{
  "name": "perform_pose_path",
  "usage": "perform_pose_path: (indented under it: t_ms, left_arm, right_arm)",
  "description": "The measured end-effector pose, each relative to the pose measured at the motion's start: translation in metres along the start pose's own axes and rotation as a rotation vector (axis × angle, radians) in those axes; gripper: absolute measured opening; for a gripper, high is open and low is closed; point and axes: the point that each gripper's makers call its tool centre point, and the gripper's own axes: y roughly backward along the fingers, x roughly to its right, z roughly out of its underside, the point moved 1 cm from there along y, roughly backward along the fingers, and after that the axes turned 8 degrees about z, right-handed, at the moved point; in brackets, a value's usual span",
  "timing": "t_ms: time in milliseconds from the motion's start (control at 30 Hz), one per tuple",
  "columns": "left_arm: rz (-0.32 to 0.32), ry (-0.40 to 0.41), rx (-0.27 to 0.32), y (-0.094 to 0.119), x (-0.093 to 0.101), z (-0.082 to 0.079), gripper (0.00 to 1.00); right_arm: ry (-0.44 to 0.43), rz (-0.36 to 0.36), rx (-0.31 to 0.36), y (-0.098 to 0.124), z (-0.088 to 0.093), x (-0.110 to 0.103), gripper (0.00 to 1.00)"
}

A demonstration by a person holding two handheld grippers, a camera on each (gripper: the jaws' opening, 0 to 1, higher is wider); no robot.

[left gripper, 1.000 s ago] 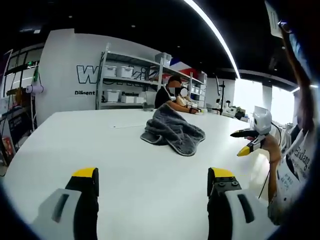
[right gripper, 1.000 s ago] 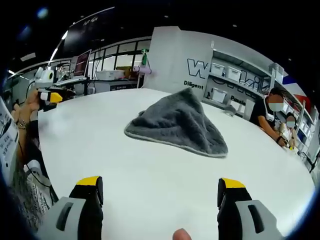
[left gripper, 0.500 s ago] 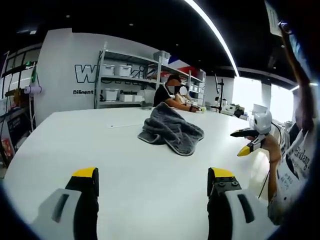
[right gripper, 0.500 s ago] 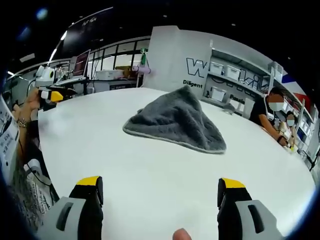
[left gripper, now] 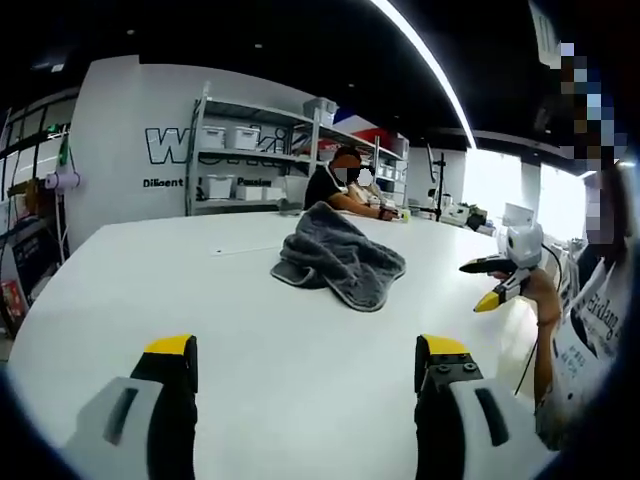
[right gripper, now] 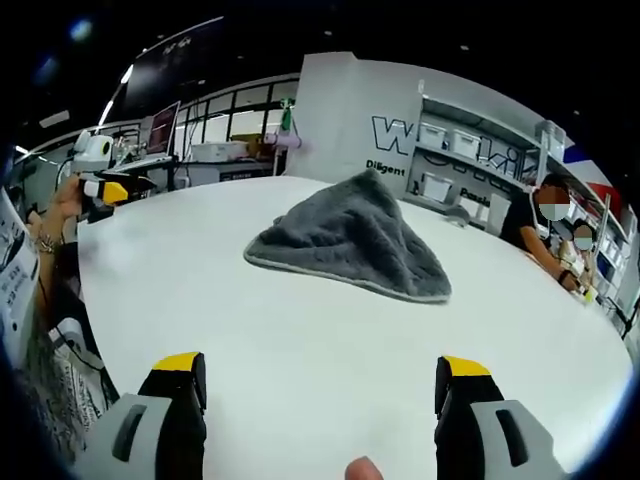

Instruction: Fold the towel on the table until its edges align and the towel forms a compact rectangular stack.

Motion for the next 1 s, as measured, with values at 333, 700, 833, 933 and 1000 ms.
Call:
perform_pose_path:
  t_ms: [333,700,833,933,1000]
  left_arm:
    - [0.012,-0.018,-0.019,-0.015,0.000,-0.007,0.94]
    - [0.087,-0.120,-0.185,-0.057,-0.002,-0.007,0.94]
    - [0.100,-0.145,-0.193,-0.071,-0.004,-0.017,0.93]
    - [0.153,-0.158,-0.206,-0.084,0.002,-0.024,0.89]
    - [0.178,-0.168,-0.201,-0.093,0.004,-0.029,0.87]
  right_arm:
    - [-0.016,0.015,-0.006,0.006,0.007,0.009,0.99]
    - [-0.040,0.052,-0.008,0.016,0.018,0.022,0.99]
    - [-0.034,0.053,-0.011,0.017,0.021,0.024,0.99]
    - [-0.040,0.055,-0.008,0.017,0.023,0.027,0.99]
    - [-0.051,0.046,0.000,0.018,0.022,0.027,0.99]
